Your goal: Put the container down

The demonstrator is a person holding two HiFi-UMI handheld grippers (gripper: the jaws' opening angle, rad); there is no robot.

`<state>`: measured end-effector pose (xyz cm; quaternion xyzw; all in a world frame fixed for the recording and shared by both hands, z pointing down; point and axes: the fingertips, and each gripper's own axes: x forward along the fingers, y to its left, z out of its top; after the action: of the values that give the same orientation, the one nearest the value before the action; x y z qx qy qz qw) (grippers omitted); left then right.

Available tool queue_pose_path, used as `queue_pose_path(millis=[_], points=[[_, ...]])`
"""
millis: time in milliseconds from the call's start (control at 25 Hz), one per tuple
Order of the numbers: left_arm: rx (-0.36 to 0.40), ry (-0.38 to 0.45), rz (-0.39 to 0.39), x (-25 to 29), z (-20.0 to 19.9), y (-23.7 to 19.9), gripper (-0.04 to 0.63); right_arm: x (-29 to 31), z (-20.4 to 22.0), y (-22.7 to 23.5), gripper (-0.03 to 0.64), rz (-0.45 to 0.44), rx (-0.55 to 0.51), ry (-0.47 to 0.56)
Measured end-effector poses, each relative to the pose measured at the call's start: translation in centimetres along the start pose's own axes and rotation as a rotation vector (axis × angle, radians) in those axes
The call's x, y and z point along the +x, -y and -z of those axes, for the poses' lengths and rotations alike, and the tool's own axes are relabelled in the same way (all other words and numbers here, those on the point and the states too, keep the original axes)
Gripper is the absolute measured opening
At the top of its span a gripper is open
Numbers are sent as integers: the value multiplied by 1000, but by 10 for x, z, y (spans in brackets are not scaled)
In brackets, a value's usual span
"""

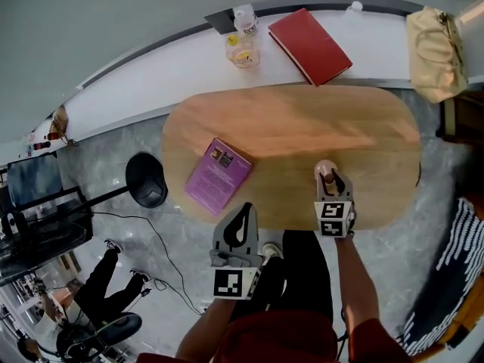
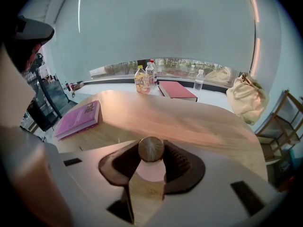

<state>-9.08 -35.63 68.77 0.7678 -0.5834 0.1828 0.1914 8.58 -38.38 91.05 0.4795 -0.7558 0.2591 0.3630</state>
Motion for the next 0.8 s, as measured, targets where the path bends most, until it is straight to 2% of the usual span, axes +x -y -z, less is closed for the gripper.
queue_pose_path(millis=[240, 360, 440, 600, 800], points=[[9, 6, 4, 0, -8, 11, 9, 0, 2, 0, 145, -5, -12, -21], [12, 41, 3, -2, -20, 16, 9, -3, 5, 1, 223, -14, -4, -40], [14, 54, -4, -4, -25, 17, 9, -7, 8, 1, 241, -25, 6, -46], [29, 39, -5, -14, -21, 18, 9, -21, 14, -1, 245, -26, 8, -51], [32, 59, -3, -26, -28, 20, 9, -44, 19, -11, 247, -35, 11, -51]])
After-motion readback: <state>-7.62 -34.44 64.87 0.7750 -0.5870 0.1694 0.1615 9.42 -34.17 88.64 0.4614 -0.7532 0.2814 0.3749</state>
